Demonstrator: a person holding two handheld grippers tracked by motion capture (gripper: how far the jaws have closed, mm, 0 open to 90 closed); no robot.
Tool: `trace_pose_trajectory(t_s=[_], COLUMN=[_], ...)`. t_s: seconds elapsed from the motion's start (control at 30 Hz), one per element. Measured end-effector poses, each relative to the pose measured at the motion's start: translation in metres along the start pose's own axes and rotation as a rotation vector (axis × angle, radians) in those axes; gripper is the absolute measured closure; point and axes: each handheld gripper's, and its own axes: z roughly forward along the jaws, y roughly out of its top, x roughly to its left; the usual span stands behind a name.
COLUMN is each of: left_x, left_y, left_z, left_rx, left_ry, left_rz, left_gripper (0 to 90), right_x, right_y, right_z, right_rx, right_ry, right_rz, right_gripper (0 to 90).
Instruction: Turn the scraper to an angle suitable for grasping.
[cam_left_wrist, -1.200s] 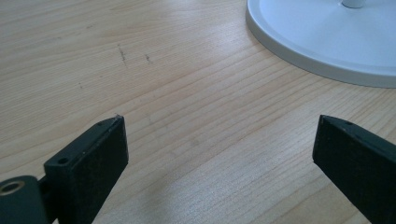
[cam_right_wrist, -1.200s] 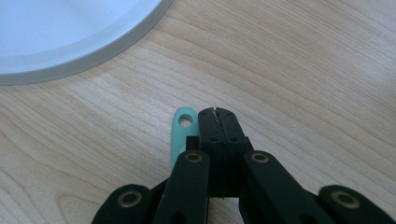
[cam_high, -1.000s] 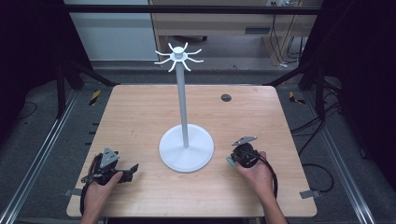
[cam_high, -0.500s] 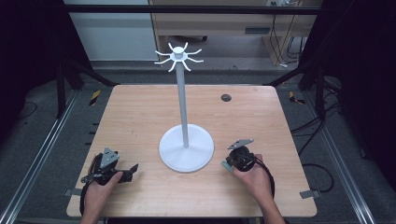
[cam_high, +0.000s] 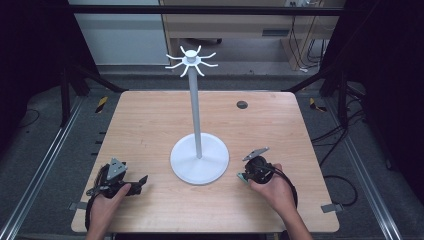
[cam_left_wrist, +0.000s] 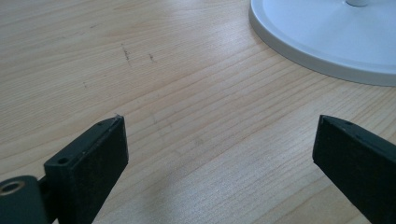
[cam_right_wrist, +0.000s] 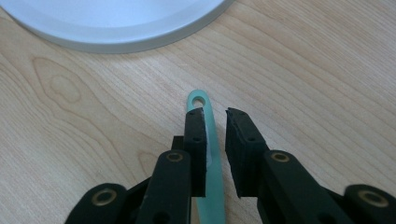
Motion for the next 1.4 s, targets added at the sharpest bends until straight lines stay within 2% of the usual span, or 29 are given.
trace_pose_trajectory(t_s=[0.2,0.4,0.57,0.7,0.83,1.1,1.13,1.3,1.4], left_x=[0.0,0.0,-0.001,-0.001,-0.002,-0.002,-0.002,-0.002,-0.002], left_y=[0.0,0.0,0.0,0.0,0.0,0.0,0.0,0.0,0.0], left_z=[0.0,0.0,0.001,0.001,0.001,0.001,0.001,0.001,0.001], left_rx=[-0.001,0.001,0.002,0.005,0.007,0.007,0.006,0.008,0.007], left_ry=[0.0,0.0,0.0,-0.001,-0.002,0.001,0.001,0.002,0.002], left_rz=[0.0,0.002,0.002,0.006,0.011,0.014,0.014,0.016,0.016], left_gripper=[2.9,2.9,3.0,3.0,2.9,2.9,3.0,3.0,3.0], right_x=[0.002,0.002,0.002,0.001,0.002,0.002,0.002,0.001,0.001], right_y=[0.003,0.007,0.009,0.011,0.012,0.014,0.014,0.014,0.014], right_z=[0.001,0.004,0.006,0.007,0.009,0.013,0.013,0.013,0.013], right_rx=[0.034,0.073,0.099,0.128,0.147,0.163,0.172,0.176,0.179], right_ry=[0.007,0.009,0.013,0.018,0.022,0.026,0.027,0.038,0.036], right_rz=[-0.024,-0.029,-0.026,-0.044,-0.036,-0.056,-0.043,-0.047,-0.046], right_gripper=[71.7,67.0,65.6,64.3,64.2,66.0,67.3,72.5,72.6])
